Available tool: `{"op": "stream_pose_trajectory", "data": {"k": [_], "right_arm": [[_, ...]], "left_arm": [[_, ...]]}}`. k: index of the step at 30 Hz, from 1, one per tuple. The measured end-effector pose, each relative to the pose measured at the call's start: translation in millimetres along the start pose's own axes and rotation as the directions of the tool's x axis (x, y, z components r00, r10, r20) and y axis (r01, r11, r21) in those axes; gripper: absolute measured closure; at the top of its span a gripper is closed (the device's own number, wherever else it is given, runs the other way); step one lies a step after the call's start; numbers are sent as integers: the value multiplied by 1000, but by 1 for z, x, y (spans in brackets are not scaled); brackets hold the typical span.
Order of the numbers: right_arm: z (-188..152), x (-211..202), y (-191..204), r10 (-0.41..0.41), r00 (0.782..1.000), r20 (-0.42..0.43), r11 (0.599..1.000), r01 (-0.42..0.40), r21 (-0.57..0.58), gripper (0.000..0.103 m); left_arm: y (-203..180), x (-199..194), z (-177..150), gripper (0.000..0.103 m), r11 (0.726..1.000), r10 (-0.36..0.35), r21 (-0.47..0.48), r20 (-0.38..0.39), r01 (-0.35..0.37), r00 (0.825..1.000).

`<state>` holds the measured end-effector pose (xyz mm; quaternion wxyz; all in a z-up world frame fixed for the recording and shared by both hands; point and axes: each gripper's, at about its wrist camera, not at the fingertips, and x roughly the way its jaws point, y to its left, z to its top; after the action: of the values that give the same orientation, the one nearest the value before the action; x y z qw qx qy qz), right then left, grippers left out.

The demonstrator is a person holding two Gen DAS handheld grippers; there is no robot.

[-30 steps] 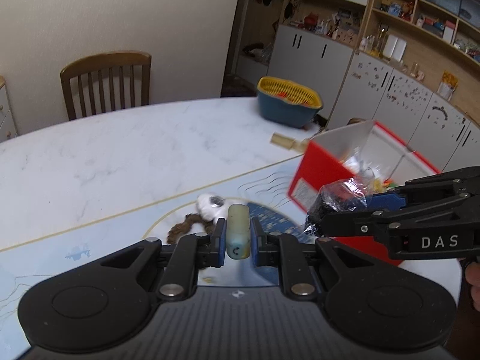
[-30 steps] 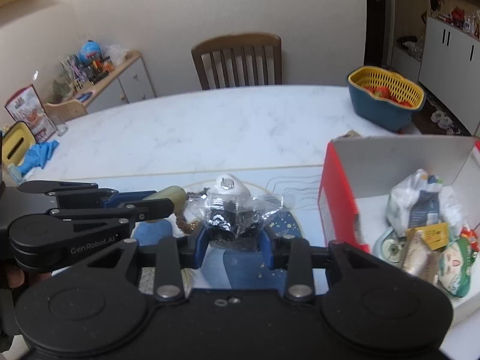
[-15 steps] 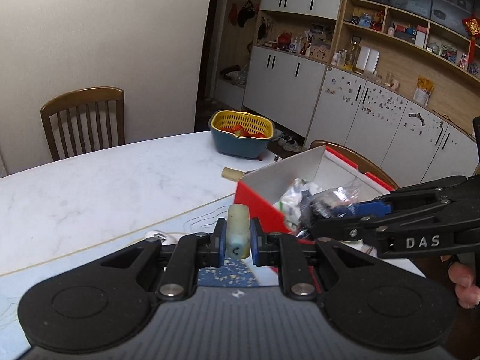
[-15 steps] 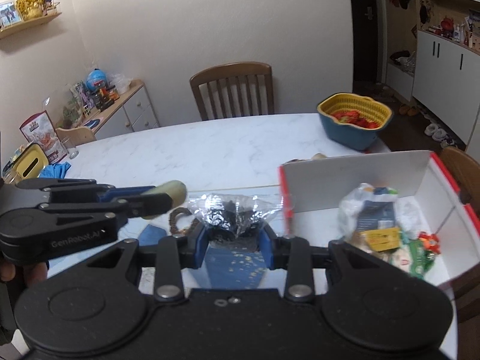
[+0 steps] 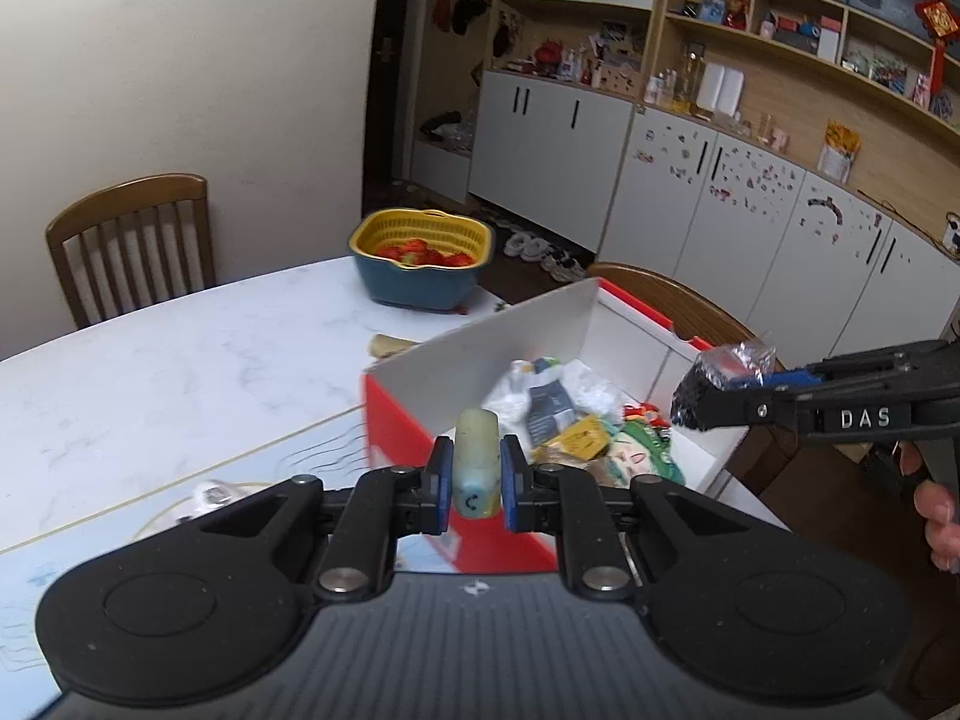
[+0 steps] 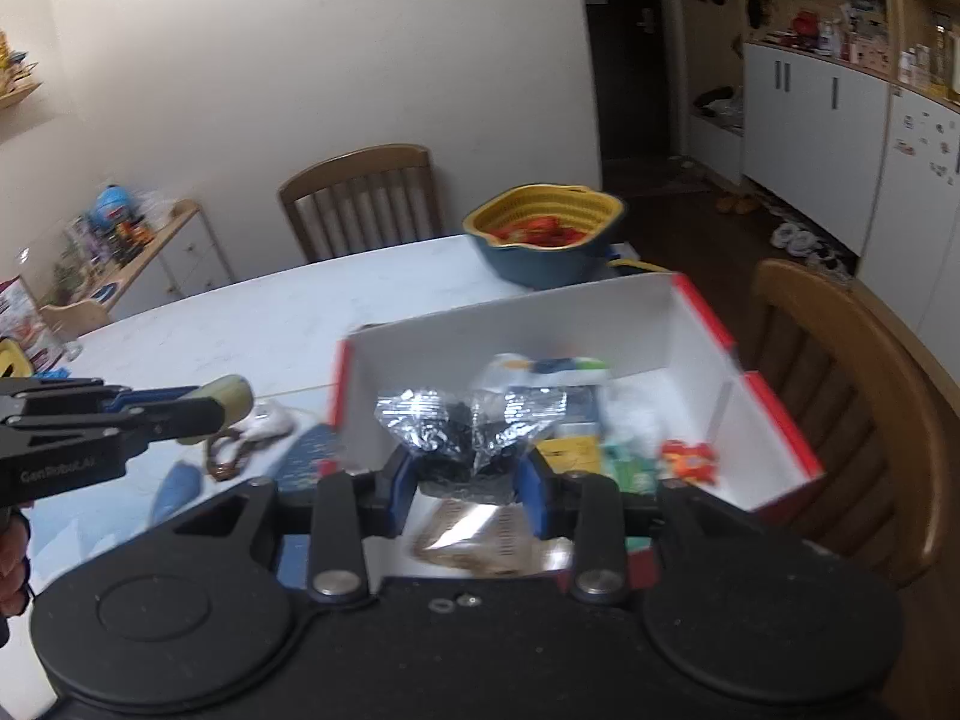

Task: Organize objects
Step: 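Carry the jade pendant and black bag with both tools down into the shoebox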

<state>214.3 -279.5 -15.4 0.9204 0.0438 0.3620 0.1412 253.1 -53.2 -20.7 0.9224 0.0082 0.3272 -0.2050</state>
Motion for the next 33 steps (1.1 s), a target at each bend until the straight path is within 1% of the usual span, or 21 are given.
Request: {"op": "stream_pose_trajectory", "data": {"k": [6,11,16,19,24,33], "right_arm": [[4,-2,-41,-27,1000,7,1000,27,5,69],[2,8,-62,-31,999,-23,999,31,-10,69],[2,22,-71,-28,998,-53,999,26,-47,69],[5,34,-76,-14,997,-77,998,9,-67,69],[5,54,-79,4,992,-127,994,-17,-105,69],[1,81,-87,34,983,-183,993,-54,-106,68]], "left_arm": [[-31,35,11,88,1000,-19,13,-32,20,999],[-47,65,18,88,1000,-26,10,-62,26,998],[-56,97,27,88,999,-36,5,-85,37,996],[-60,114,31,88,999,-47,4,-100,48,994],[-66,140,34,88,999,-37,13,-122,39,992],[-67,176,36,88,1000,-17,22,-168,20,986]]}}
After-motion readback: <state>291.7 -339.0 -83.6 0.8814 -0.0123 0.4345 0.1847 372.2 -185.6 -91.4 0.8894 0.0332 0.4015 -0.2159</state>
